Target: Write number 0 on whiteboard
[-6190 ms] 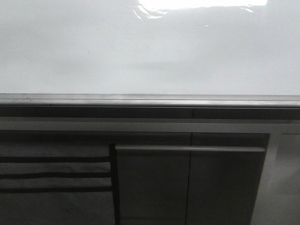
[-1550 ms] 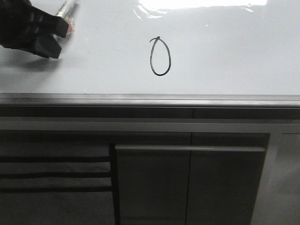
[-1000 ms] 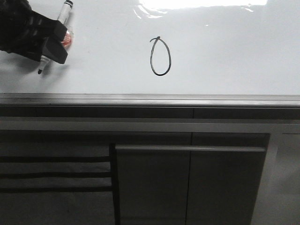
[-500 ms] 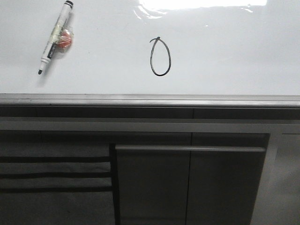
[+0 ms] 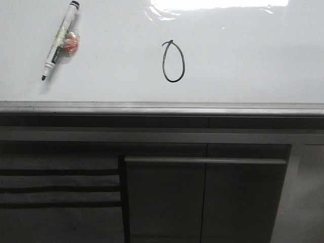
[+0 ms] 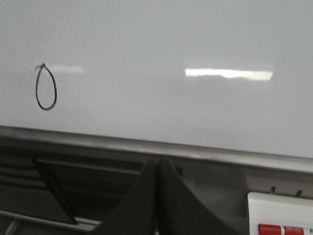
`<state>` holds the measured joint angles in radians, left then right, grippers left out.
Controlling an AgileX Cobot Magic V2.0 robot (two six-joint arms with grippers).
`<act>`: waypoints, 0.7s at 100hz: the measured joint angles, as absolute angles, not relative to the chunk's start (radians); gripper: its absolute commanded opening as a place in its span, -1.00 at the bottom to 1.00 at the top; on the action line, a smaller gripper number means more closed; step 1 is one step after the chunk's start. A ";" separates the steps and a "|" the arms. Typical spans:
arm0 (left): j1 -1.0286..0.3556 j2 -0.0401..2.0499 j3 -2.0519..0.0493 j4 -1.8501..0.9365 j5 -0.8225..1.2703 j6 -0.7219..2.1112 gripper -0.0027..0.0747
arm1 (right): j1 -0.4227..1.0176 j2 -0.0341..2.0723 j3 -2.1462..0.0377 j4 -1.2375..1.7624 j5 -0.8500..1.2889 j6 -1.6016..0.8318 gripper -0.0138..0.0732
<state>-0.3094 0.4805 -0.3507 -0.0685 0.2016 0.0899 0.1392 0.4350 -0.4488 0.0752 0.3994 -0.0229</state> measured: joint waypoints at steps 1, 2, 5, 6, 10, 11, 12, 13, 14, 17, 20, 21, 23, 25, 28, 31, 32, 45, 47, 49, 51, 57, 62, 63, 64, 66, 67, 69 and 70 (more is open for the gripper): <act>-0.309 0.481 -0.345 -0.068 0.201 0.090 -0.98 | 0.139 0.435 -0.440 0.075 0.399 -0.021 -0.84; -0.309 0.481 -0.334 -0.068 0.200 0.090 -0.98 | 0.139 0.435 -0.436 0.075 0.399 -0.021 -0.84; -0.309 0.481 -0.313 -0.070 0.197 0.088 -0.98 | 0.139 0.435 -0.415 0.075 0.399 -0.019 -0.84; -0.309 0.481 -0.308 -0.070 0.197 0.088 -0.98 | 0.139 0.435 -0.411 0.075 0.399 -0.021 -0.84; -0.309 0.481 -0.277 -0.073 0.195 0.088 -0.98 | 0.139 0.435 -0.388 0.075 0.399 -0.019 -0.84; -0.309 0.481 -0.267 -0.073 0.195 0.088 -0.98 | 0.139 0.435 -0.385 0.075 0.399 -0.019 -0.84; -0.309 0.481 -0.262 -0.073 0.195 0.088 -0.98 | 0.139 0.435 -0.378 0.075 0.399 -0.019 -0.84; -0.309 0.481 -0.258 -0.073 0.195 0.088 -0.98 | 0.139 0.435 -0.375 0.075 0.399 -0.019 -0.84; -0.309 0.481 -0.248 -0.073 0.195 0.088 -0.98 | 0.139 0.435 -0.372 0.075 0.399 -0.019 -0.84; -0.309 0.481 -0.230 -0.073 0.195 0.088 -0.98 | 0.139 0.435 -0.358 0.075 0.399 -0.019 -0.84; -0.309 0.481 -0.213 -0.073 0.192 0.088 -0.98 | 0.139 0.435 -0.347 0.075 0.399 -0.019 -0.84; -0.309 0.481 -0.204 -0.073 0.192 0.088 -0.98 | 0.139 0.435 -0.345 0.075 0.399 -0.019 -0.84; -0.309 0.477 -0.191 -0.073 0.192 0.088 -0.98 | 0.139 0.435 -0.337 0.075 0.399 -0.019 -0.84; -0.309 0.474 -0.178 -0.073 0.189 0.088 -0.98 | 0.139 0.435 -0.331 0.075 0.399 -0.019 -0.84; -0.304 0.459 -0.161 -0.067 0.184 0.088 -0.98 | 0.139 0.435 -0.325 0.076 0.399 -0.019 -0.84; -0.298 0.437 -0.144 -0.063 0.177 0.088 -0.98 | 0.139 0.435 -0.315 0.076 0.399 -0.019 -0.84; -0.296 0.431 -0.135 -0.063 0.172 0.088 -0.98 | 0.139 0.435 -0.314 0.076 0.399 -0.019 -0.84; -0.228 0.251 -0.066 -0.057 0.141 0.088 -0.98 | 0.139 0.435 -0.298 0.076 0.401 -0.017 -0.84; -0.215 0.220 -0.056 -0.057 0.137 0.088 -0.98 | 0.139 0.435 -0.298 0.076 0.401 -0.017 -0.84; -0.202 0.189 -0.046 -0.056 0.134 0.088 -0.98 | 0.139 0.435 -0.298 0.076 0.401 -0.017 -0.84; -0.193 0.159 -0.036 -0.055 0.132 0.088 -0.98 | 0.139 0.435 -0.298 0.076 0.401 -0.017 -0.84; -0.157 0.086 -0.008 -0.055 0.124 0.088 -0.98 | 0.139 0.435 -0.298 0.076 0.401 -0.017 -0.84; -0.137 0.034 -0.004 -0.055 0.129 0.088 -0.98 | 0.139 0.435 -0.296 0.078 0.401 -0.017 -0.84; -0.133 0.022 -0.004 -0.055 0.125 0.088 -0.98 | 0.139 0.435 -0.296 0.078 0.401 -0.017 -0.84; -0.132 0.018 -0.004 -0.055 0.122 0.088 -0.98 | 0.139 0.435 -0.296 0.078 0.401 -0.017 -0.84; -0.128 0.007 -0.004 -0.055 0.120 0.088 -0.98 | 0.139 0.435 -0.296 0.078 0.401 -0.017 -0.84; -0.128 0.003 -0.004 -0.055 0.118 0.088 -0.98 | 0.139 0.435 -0.296 0.078 0.401 -0.017 -0.84; -0.126 -0.001 -0.004 -0.055 0.117 0.088 -0.98 | 0.139 0.435 -0.296 0.078 0.401 -0.017 -0.84; -0.124 -0.004 -0.004 -0.055 0.117 0.088 -0.98 | 0.139 0.435 -0.296 0.078 0.399 -0.017 -0.84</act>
<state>-0.1241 -0.0042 -0.0041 -0.0546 0.1172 0.0880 0.1392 0.4350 -0.2960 0.0776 0.3992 -0.0167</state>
